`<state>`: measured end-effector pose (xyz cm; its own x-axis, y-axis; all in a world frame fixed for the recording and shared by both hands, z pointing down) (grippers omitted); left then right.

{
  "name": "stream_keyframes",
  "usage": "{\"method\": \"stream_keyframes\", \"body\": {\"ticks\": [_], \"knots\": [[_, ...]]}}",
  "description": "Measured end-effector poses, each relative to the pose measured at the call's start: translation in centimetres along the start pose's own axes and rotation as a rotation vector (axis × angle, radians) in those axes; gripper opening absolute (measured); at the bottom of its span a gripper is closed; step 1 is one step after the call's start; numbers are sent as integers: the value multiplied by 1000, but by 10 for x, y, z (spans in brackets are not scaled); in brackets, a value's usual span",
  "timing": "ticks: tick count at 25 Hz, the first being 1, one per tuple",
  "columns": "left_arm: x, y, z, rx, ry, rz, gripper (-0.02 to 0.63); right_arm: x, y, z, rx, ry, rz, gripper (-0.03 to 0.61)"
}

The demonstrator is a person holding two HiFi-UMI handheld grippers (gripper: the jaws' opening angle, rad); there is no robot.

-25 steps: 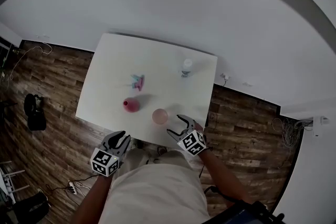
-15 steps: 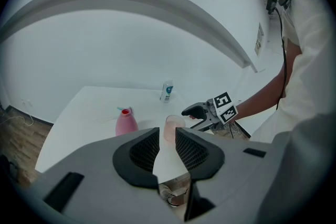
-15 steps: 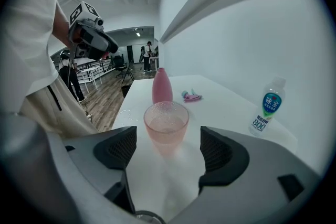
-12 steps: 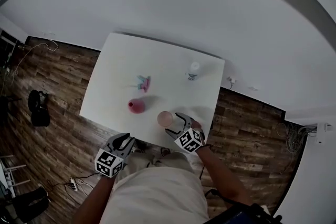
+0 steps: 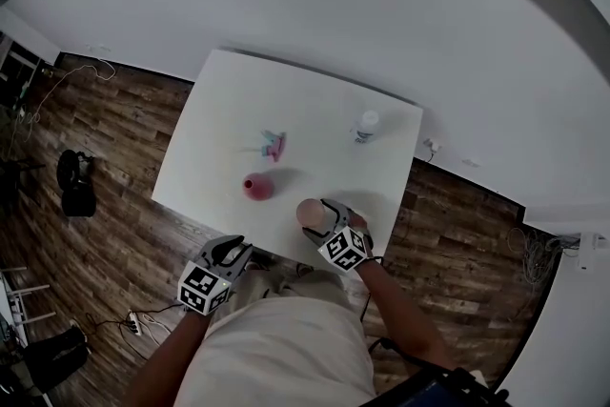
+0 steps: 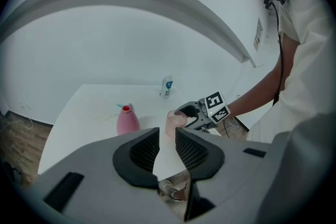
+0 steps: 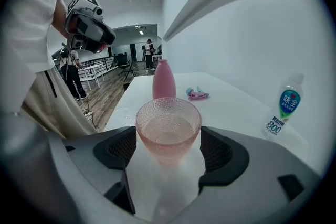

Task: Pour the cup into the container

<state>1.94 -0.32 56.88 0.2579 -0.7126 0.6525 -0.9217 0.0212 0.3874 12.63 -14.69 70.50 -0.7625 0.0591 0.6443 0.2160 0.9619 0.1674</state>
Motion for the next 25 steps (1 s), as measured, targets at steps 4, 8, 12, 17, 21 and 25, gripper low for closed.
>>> {"method": "stream_keyframes", "body": {"ticks": [4, 8, 12, 17, 21, 25], "knots": [[-4, 7, -5, 1, 19, 10, 87, 8, 2, -3, 4, 3, 5, 360], [-7, 10, -9, -4, 25, 18, 87, 12, 0, -3, 2, -3, -9, 360], [-9, 12, -12, -13, 26, 24, 87, 18, 0, -3, -1, -13, -15, 360], [-12, 15, -12, -20, 28, 33, 87, 19, 0, -1, -5, -23, -18, 360], [-12, 16, -14, -23, 31, 36, 87, 20, 0, 0, -4, -35, -27, 360], [-13, 16, -16, -26, 31, 43, 87, 19, 0, -1, 8, -38, -42, 360]]}}
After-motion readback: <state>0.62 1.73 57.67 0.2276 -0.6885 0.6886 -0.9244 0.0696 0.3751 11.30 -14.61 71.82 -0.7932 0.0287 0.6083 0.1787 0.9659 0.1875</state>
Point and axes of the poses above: the fingertips, and each gripper's own axes: x forward along the fingers, y to its left, z out of its top, the point moved 3 cm from there along -x, backward along the fingers, and after that the axes turned 12 degrees about -x, right-handed, at the moved point
